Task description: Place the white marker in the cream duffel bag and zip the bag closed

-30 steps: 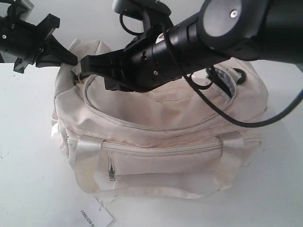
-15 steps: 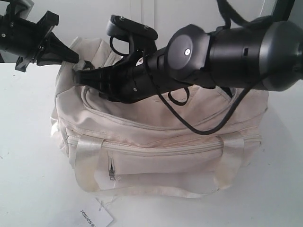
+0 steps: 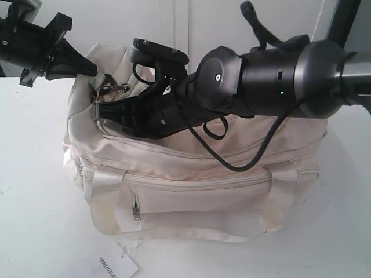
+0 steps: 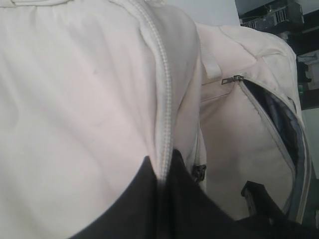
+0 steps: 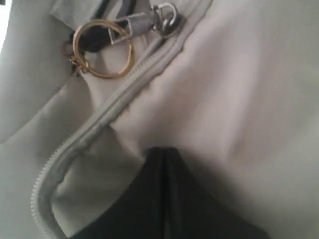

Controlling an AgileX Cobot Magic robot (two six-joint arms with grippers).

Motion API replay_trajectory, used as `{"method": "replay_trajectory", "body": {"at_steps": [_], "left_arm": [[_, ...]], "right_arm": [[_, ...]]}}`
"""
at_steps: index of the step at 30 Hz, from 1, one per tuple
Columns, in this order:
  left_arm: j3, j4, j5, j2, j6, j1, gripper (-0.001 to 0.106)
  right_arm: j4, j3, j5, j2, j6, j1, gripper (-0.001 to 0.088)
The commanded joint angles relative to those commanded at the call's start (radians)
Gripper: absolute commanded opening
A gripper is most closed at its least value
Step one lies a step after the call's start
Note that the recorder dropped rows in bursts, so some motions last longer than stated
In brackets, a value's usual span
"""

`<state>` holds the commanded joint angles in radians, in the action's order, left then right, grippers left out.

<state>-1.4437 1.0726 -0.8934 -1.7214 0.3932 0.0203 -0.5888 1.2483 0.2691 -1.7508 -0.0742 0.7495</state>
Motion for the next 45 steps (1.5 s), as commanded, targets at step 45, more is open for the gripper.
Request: {"method": "replay_trajectory", "body": {"at_steps": [45], "left_arm": [[0.0,0.067,-0.085,-0.002,-0.02,0.0,0.0]], "right_arm": [[0.869,0.495,0.395,-0.129,0.807,0.128,0.0282]]}}
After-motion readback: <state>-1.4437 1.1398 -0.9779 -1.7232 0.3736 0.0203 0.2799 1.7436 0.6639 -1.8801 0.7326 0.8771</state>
